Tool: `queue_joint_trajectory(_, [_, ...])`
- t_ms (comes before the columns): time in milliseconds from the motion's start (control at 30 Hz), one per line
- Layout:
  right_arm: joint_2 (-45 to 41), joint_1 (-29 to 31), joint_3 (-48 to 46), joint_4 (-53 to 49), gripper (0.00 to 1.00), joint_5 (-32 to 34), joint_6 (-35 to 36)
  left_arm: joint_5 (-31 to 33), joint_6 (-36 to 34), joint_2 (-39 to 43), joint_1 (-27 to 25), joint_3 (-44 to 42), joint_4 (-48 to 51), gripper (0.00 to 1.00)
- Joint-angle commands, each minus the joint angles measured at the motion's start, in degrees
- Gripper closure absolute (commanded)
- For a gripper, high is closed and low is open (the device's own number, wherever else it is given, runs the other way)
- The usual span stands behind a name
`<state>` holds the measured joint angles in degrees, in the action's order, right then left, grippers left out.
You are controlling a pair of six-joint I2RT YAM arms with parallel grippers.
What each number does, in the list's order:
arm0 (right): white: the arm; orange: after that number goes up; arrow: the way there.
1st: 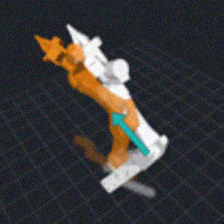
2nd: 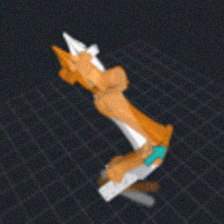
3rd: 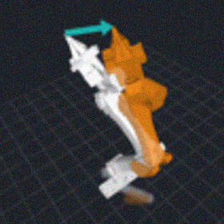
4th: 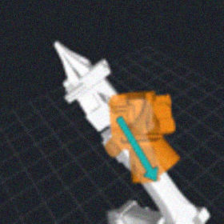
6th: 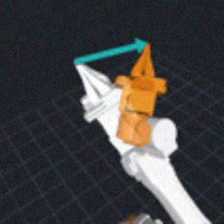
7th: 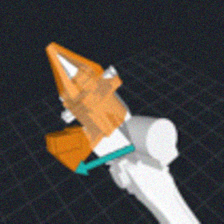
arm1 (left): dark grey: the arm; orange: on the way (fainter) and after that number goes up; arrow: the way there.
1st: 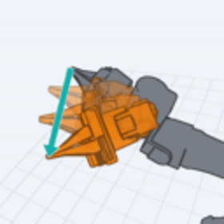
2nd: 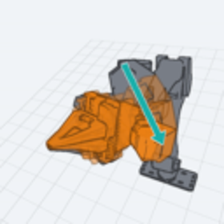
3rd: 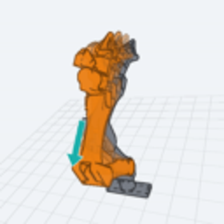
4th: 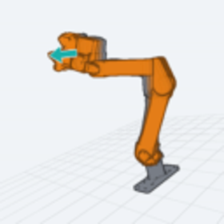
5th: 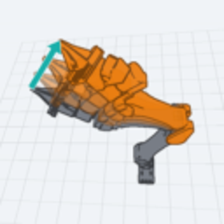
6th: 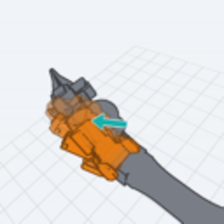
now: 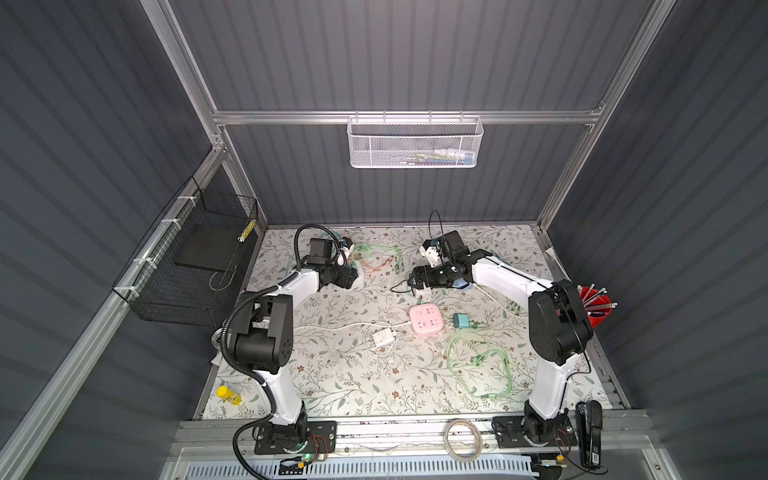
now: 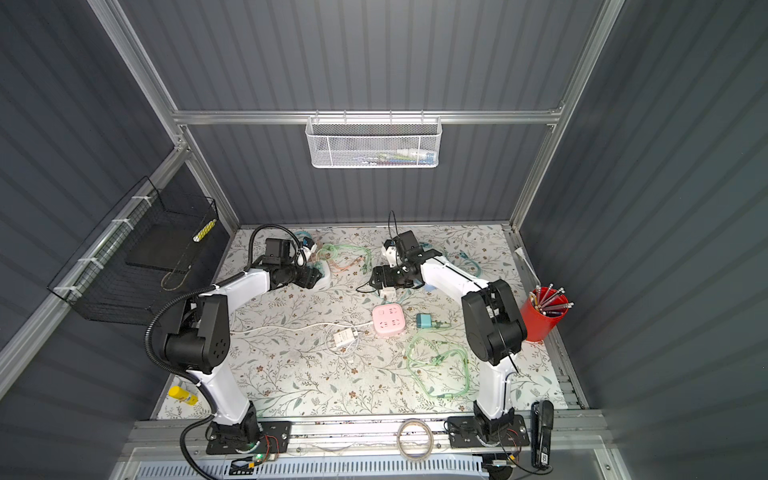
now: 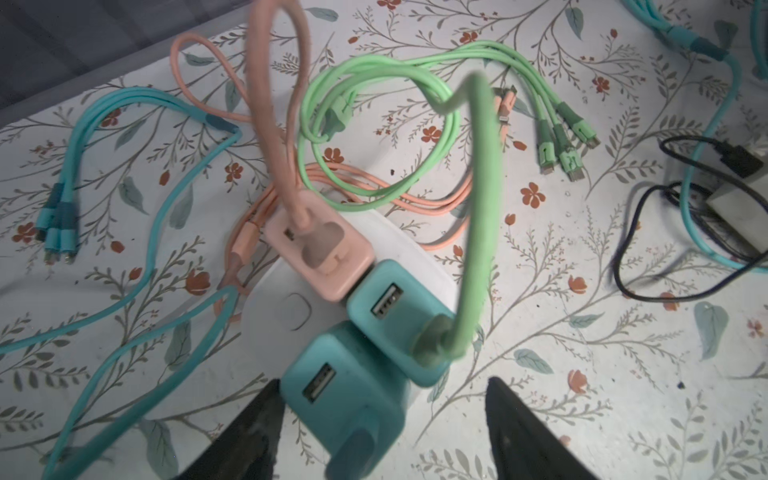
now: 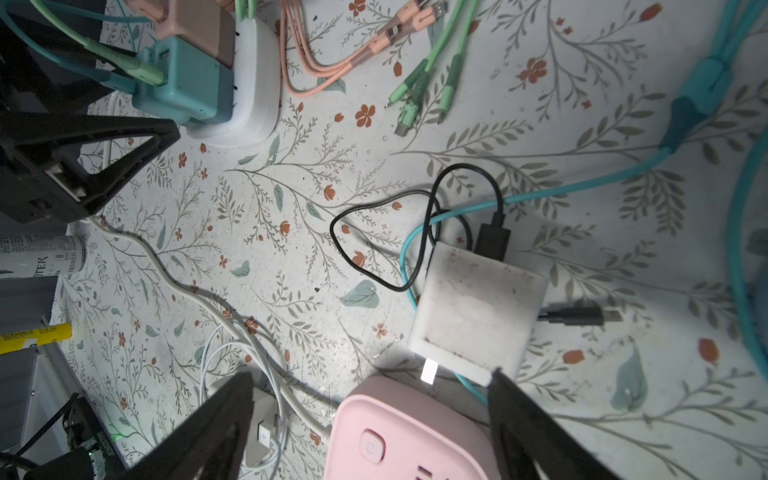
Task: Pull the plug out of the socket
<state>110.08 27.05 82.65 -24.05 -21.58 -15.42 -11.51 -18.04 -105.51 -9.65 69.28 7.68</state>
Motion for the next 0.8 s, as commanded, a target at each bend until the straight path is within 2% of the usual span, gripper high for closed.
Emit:
queue_joint_trajectory(0, [-2.00,0.18,-0.56,-1.08,0.12,0.62,-0.31,-5.17,-3.88,-1.29,0.42,1.83,1.27,0.24])
queue_joint_trajectory(100, [-2.07,0.18,-0.59,-1.17,0.12,0.84,-0.40,-6.95,-4.93,-2.38,0.37,2.70,2.35,0.25])
queue_joint_trajectory(133, [-2.10,0.12,-0.57,-1.19,0.12,0.89,-0.48,-9.44,-5.39,-2.96,0.33,3.34,3.55,0.27])
queue_joint_trajectory(267, [-2.12,0.14,-0.54,-1.22,0.12,0.84,-0.66,-12.15,-5.54,-3.67,0.26,4.16,6.03,0.33])
queue_joint_trajectory(467, [-1.91,0.13,-0.12,-1.15,0.12,0.51,-0.58,-13.36,-4.52,-1.61,-0.15,1.66,5.33,0.38])
queue_joint_trajectory(767, [-1.01,0.50,1.41,-1.36,0.14,-0.56,-0.92,-12.19,-4.45,-1.55,-4.15,0.74,6.64,0.46])
